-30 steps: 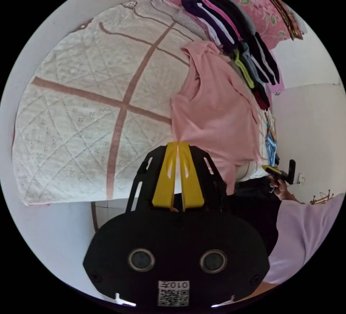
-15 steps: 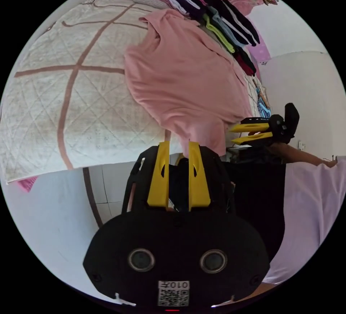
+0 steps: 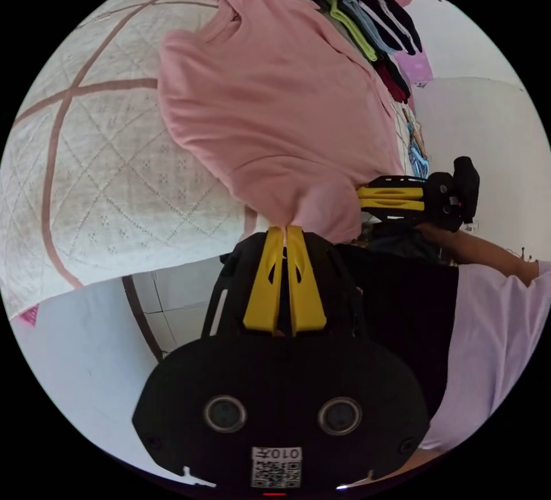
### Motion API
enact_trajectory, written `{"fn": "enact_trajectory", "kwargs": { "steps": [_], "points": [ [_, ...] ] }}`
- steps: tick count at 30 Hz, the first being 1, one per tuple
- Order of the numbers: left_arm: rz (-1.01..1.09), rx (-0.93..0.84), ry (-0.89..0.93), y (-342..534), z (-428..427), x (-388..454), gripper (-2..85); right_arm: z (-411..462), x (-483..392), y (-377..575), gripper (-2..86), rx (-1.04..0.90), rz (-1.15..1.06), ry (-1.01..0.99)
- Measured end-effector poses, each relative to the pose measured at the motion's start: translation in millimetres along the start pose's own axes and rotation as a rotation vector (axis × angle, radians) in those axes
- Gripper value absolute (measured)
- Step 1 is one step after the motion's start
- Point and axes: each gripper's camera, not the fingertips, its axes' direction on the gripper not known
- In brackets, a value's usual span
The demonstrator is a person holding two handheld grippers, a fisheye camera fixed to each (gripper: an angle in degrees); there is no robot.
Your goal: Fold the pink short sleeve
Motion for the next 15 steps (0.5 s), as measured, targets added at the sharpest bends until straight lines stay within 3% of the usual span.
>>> {"fn": "enact_trajectory", "kwargs": {
  "steps": [15],
  "points": [
    [0.002,-0.053,-0.018,28,-1,16,-0.4,-12,4,15,3.0,0.026,-0.047,-0.156]
  ]
}}
